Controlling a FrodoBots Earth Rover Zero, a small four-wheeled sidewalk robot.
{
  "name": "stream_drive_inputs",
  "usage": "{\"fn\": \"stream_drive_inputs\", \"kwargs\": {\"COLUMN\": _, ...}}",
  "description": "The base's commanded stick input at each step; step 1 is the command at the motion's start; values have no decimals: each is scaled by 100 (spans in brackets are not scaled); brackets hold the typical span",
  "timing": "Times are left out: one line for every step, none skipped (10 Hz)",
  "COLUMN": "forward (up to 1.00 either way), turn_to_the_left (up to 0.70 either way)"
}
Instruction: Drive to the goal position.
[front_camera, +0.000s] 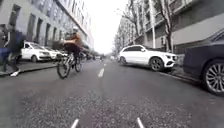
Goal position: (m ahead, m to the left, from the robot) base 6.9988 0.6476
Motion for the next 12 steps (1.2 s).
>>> {"fn": "stream_drive_inputs", "kwargs": {"forward": 70, "turn_to_the_left": 0}}
{"fn": "stream_drive_inputs", "kwargs": {"forward": 70, "turn_to_the_left": 0}}
{"fn": "stream_drive_inputs", "kwargs": {"forward": 70, "turn_to_the_left": 0}}
{"fn": "stream_drive_inputs", "kwargs": {"forward": 70, "turn_to_the_left": 0}}
{"fn": "stream_drive_inputs", "kwargs": {"forward": 70, "turn_to_the_left": 0}}
{"fn": "stream_drive_inputs", "kwargs": {"forward": 70, "turn_to_the_left": 0}}
{"fn": "stream_drive_inputs", "kwargs": {"forward": 70, "turn_to_the_left": 0}}
{"fn": "stream_drive_inputs", "kwargs": {"forward": 70, "turn_to_the_left": 0}}
{"fn": "stream_drive_inputs", "kwargs": {"forward": 70, "turn_to_the_left": 0}}
{"fn": "stream_drive_inputs", "kwargs": {"forward": 70, "turn_to_the_left": -1}}
{"fn": "stream_drive_inputs", "kwargs": {"forward": 70, "turn_to_the_left": -5}}
{"fn": "stream_drive_inputs", "kwargs": {"forward": 70, "turn_to_the_left": -14}}
